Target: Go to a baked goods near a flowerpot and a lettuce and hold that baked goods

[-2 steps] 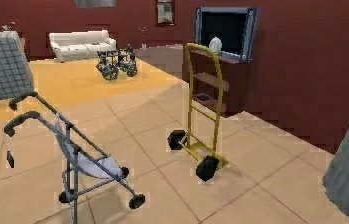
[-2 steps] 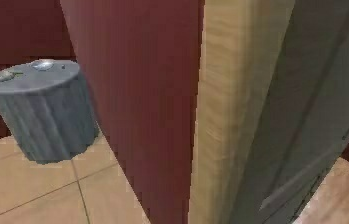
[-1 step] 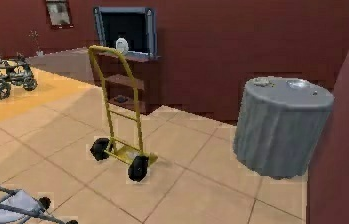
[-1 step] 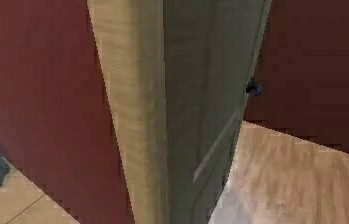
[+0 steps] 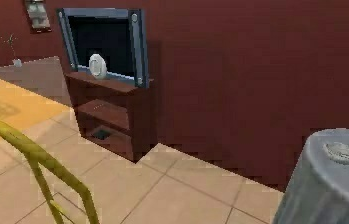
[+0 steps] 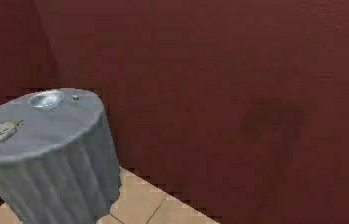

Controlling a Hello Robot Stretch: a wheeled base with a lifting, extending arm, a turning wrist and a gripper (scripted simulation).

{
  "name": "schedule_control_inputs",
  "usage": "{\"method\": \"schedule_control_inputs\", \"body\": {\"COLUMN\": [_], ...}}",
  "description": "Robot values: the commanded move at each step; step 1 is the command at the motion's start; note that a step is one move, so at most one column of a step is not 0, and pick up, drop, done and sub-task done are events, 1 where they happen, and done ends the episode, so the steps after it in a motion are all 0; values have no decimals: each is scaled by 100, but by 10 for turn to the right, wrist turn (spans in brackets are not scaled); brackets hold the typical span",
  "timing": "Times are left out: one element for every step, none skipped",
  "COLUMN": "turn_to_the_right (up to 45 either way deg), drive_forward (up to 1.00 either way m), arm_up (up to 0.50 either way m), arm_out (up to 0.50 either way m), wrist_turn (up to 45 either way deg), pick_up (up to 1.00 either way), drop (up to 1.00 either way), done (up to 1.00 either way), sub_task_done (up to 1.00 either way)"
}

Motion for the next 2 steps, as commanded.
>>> {"method": "schedule_control_inputs", "body": {"turn_to_the_right": [0, 60], "drive_forward": [35, 0], "arm_up": [0, 0], "arm_out": [0, 0], "wrist_turn": [0, 0], "pick_up": [0, 0], "drop": [0, 0], "done": [0, 0], "sub_task_done": [0, 0]}}
